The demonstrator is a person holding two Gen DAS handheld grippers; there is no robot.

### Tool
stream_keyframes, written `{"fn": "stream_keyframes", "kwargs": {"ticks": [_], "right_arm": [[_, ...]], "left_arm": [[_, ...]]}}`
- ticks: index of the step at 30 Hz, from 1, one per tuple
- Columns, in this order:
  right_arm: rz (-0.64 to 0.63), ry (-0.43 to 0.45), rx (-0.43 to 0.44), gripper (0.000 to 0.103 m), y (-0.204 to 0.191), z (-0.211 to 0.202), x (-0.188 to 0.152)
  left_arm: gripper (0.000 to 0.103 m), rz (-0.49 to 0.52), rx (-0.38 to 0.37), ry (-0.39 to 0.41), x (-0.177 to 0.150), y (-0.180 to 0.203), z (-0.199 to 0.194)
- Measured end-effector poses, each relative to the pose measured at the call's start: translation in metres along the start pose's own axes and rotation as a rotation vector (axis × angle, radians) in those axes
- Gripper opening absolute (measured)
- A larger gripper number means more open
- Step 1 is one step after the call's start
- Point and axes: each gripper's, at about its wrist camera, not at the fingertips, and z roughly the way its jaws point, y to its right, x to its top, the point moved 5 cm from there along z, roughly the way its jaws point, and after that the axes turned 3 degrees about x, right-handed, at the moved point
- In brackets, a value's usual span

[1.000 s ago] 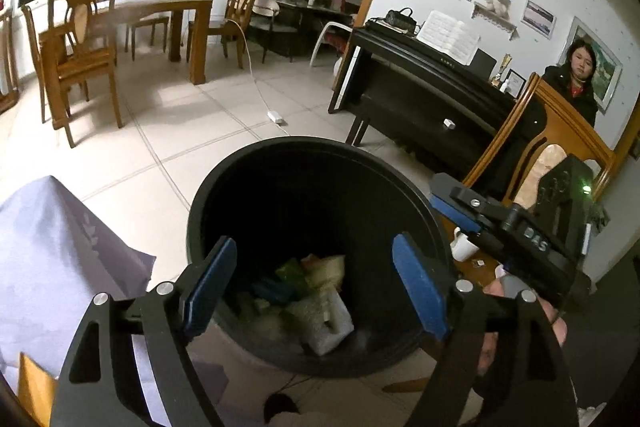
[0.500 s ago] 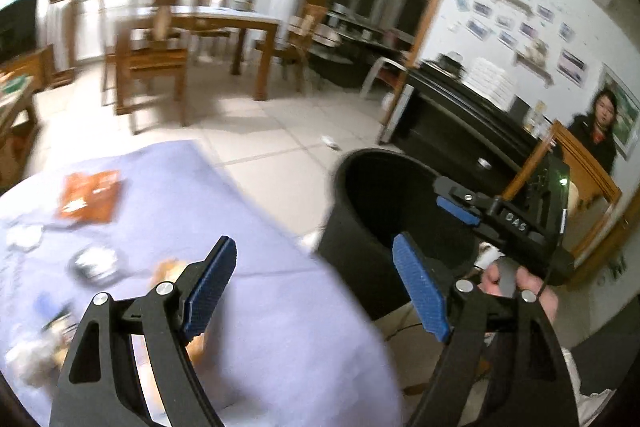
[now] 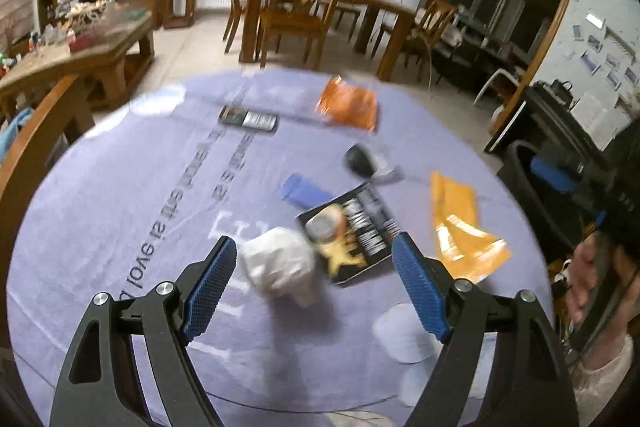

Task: Collect trash
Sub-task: 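Grasp the white tissue ball with left tool while right tool grasps orange bag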

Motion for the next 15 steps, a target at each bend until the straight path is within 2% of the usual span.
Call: {"fn": "stream_keyframes", "kwargs": {"ticks": [2, 5, 9, 12, 15], "right_arm": [[-0.028, -0.03, -0.003, 0.08, -0.018, 0.02, 0.007], [-0.054, -0.075, -0.013, 0.083, -0.039, 0.053, 0.021], [-0.099, -0.152, -0.053, 0.088, -0.059, 0.108, 0.045], [-0.142, -0.215, -0.099, 0.091, -0.049, 0.146, 0.052], [-0.182, -0.284, -0.167, 0.092, -0.038, 0.187, 0.047]], "left_arm": [[0.078, -0.005, -0.009, -0.013, -0.001, -0.007, 0.01], [0.056, 0.002, -0.03, -0.048, -0.005, -0.015, 0.025], [0.04, 0.057, -0.005, -0.021, -0.007, -0.022, 0.029], [0.033, 0.085, 0.011, -0.01, -0.008, -0.025, 0.031], [0.03, 0.075, -0.007, -0.001, -0.008, -0.028, 0.028]]}}
